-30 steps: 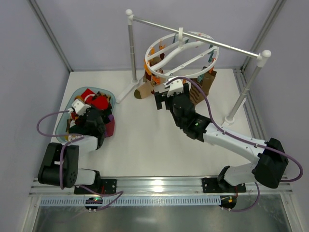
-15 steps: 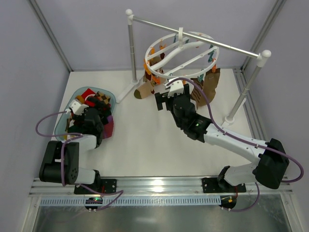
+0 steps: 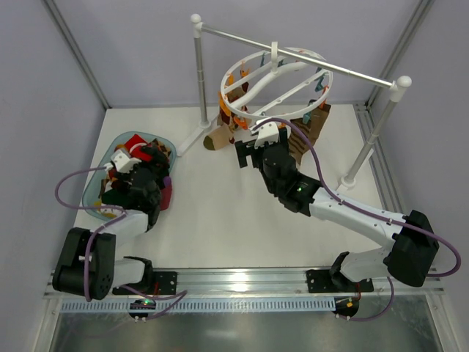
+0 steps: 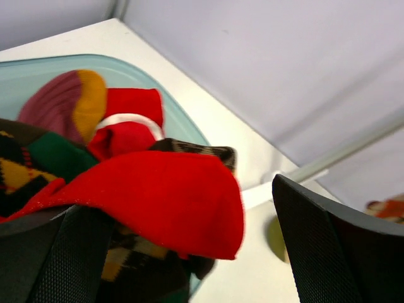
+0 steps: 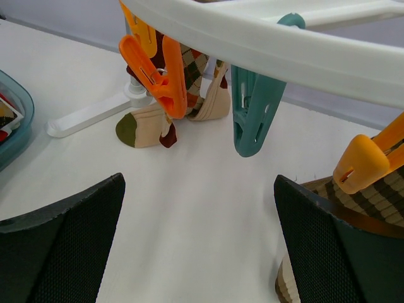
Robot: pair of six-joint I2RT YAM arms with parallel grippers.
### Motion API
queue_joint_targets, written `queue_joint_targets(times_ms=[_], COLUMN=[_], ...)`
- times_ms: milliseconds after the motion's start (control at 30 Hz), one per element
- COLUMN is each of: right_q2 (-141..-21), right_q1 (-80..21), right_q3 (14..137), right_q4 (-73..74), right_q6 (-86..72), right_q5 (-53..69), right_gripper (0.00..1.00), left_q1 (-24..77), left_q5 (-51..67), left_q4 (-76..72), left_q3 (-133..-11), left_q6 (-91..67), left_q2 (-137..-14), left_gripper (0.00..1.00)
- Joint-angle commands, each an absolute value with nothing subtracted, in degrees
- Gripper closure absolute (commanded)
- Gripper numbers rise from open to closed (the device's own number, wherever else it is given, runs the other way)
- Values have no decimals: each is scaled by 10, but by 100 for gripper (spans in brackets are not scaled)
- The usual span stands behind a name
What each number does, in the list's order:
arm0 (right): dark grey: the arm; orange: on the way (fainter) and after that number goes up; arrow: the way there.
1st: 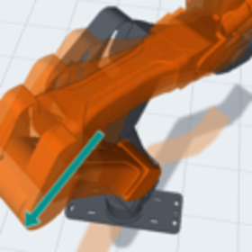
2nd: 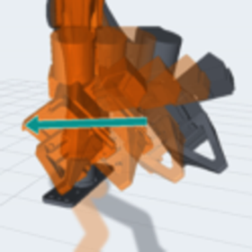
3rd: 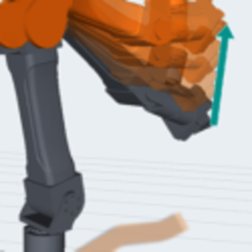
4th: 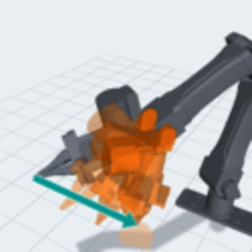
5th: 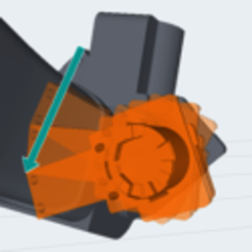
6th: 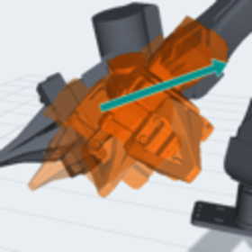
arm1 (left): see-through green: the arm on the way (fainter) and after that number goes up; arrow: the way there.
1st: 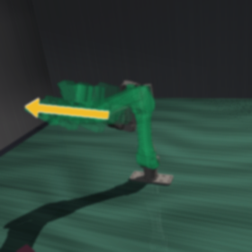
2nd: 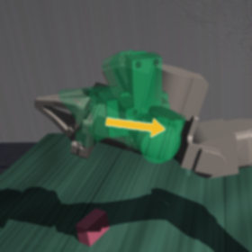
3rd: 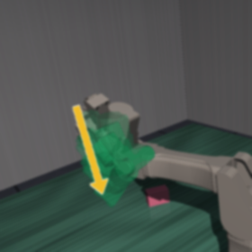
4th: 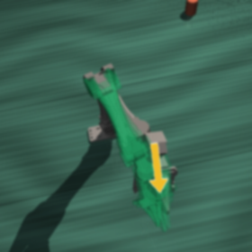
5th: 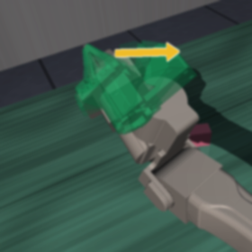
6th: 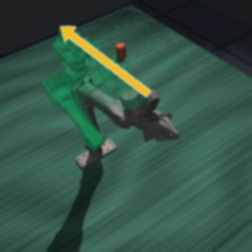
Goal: Remove the socks clipped to the hanger
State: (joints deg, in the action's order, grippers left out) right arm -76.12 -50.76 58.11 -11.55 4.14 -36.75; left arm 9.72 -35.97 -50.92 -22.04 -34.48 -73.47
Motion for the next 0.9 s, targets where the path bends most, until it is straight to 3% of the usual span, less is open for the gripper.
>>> queue_joint_targets(times_ms=[0, 400, 600, 867], right_q2=[-737, -723, -725, -716], right_q1=[-507, -507, -507, -507], right_q3=[579, 570, 571, 566], right_q4=[-130, -129, -128, -126], right_q6=[37, 33, 32, 38], right_q5=[-378, -383, -381, -391], right_gripper=[0, 0, 0, 0], left_q1=[132, 187, 185, 166], left_q5=[-380, -404, -472, -437], left_q4=[-543, -500, -495, -436], left_q3=[-218, -202, -213, -327], left_q6=[-292, -269, -243, -255], left_q2=[-694, -620, -614, -719], left_gripper=[0, 0, 0, 0])
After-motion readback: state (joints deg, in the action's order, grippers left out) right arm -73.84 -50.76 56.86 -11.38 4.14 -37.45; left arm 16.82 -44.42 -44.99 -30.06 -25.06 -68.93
